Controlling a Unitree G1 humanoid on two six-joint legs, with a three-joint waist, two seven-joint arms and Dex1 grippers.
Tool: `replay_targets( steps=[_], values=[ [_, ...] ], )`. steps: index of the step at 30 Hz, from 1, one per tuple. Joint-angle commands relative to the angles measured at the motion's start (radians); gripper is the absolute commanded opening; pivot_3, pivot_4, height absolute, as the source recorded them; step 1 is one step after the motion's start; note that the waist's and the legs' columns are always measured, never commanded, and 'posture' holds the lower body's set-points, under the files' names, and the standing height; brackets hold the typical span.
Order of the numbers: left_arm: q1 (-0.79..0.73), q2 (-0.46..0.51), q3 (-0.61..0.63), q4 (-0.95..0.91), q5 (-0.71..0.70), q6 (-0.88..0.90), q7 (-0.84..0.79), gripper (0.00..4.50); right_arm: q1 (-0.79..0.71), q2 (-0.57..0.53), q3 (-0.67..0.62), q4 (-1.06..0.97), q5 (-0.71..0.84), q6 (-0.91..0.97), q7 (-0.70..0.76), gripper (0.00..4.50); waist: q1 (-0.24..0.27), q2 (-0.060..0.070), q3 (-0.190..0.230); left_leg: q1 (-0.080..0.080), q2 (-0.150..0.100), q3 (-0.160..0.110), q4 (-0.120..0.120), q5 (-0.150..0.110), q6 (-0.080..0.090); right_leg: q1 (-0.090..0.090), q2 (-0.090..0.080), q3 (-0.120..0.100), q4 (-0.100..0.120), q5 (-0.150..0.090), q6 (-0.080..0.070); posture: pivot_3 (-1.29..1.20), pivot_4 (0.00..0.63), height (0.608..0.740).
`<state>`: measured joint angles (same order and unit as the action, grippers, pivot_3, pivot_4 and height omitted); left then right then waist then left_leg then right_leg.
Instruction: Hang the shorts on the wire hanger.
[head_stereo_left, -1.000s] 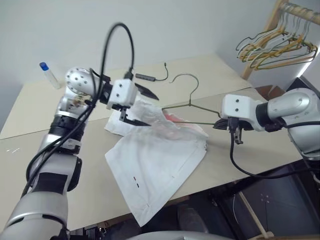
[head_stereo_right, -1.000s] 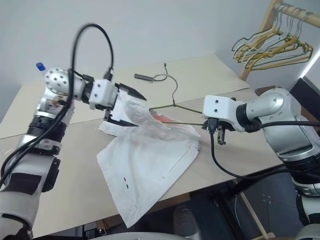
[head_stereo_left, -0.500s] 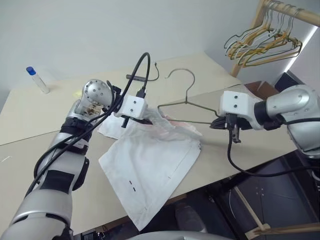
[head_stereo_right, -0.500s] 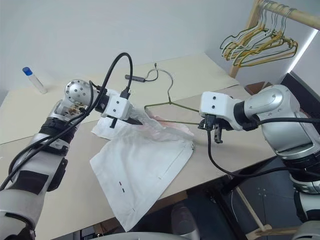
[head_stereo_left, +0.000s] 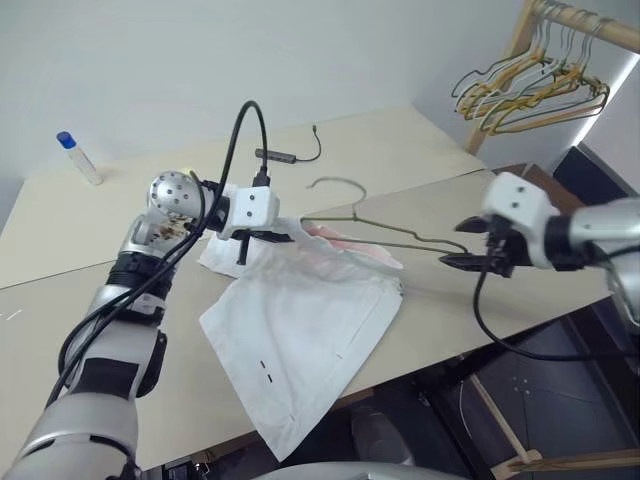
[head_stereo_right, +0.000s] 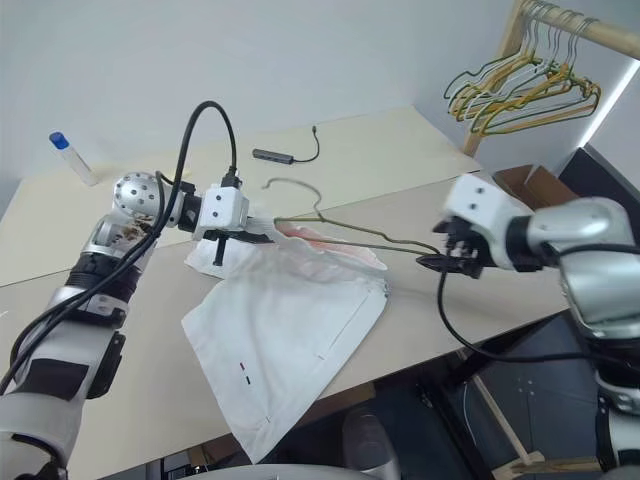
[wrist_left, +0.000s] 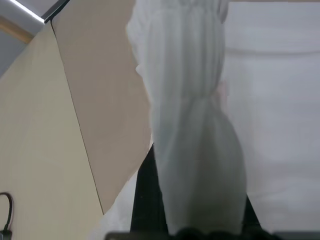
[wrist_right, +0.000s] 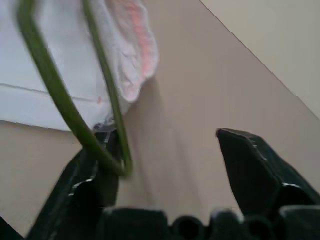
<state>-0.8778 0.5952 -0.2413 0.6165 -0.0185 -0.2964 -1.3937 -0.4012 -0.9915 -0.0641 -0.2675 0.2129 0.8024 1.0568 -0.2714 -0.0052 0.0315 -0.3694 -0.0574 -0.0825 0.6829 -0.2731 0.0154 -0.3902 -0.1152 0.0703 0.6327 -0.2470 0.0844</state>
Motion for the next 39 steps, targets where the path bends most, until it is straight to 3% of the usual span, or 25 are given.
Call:
replay_targets(
  steps=[1, 7, 14, 17, 28, 39],
  values=[
    [0.016, 0.034, 0.050, -0.065, -0.035, 0.062, 0.020, 0.00, 0.087, 0.052, -0.110, -0.007, 0.039, 0.027, -0.081, 4.46, 0.004, 0.000, 0.000, 0.000, 0.000, 0.000, 0.000, 0.000, 0.000, 0.000, 0.000, 0.001, 0.000, 0.000, 0.000, -0.24, 0.000, 0.740],
    [0.041, 0.051, 0.067, -0.116, -0.047, 0.125, 0.034, 0.00, 0.155, 0.301, -0.066, 0.022, 0.081, 0.016, -0.221, 4.46, 0.011, 0.000, -0.001, 0.003, 0.001, 0.000, 0.000, 0.000, 0.000, 0.002, 0.002, 0.001, 0.002, 0.001, -0.001, -0.22, 0.000, 0.740],
    [0.045, 0.052, 0.075, -0.137, -0.053, 0.171, 0.048, 0.00, 0.028, 0.579, 0.078, 0.245, 0.028, -0.035, -0.388, 4.46, 0.007, 0.001, -0.001, 0.003, -0.001, 0.001, 0.001, 0.000, 0.000, 0.000, 0.001, 0.003, 0.007, 0.001, -0.001, -0.21, 0.000, 0.740],
    [0.044, 0.052, 0.077, -0.145, -0.056, 0.190, 0.052, 0.00, -0.011, 0.634, 0.070, 0.304, 0.038, -0.054, -0.415, 3.89, 0.015, 0.001, -0.001, 0.004, -0.001, 0.000, 0.001, 0.001, 0.000, -0.001, 0.001, 0.002, 0.008, 0.001, -0.001, -0.21, 0.000, 0.740],
    [0.049, 0.070, 0.084, -0.127, -0.062, 0.249, 0.058, 0.00, 0.062, 0.666, -0.039, 0.130, 0.150, -0.050, -0.464, 0.03, 0.033, 0.001, -0.001, 0.001, -0.002, -0.001, 0.001, 0.001, 0.000, -0.005, 0.001, 0.002, 0.010, 0.001, -0.001, -0.22, 0.000, 0.740],
    [0.113, 0.190, 0.079, -0.093, -0.043, 0.222, -0.017, 0.00, 0.089, 0.538, -0.162, 0.120, 0.240, 0.011, -0.477, 0.03, 0.023, 0.001, -0.001, 0.002, -0.002, -0.001, 0.001, 0.001, 0.000, -0.004, 0.001, 0.002, 0.009, 0.001, -0.001, -0.23, 0.000, 0.740]
  ],
)
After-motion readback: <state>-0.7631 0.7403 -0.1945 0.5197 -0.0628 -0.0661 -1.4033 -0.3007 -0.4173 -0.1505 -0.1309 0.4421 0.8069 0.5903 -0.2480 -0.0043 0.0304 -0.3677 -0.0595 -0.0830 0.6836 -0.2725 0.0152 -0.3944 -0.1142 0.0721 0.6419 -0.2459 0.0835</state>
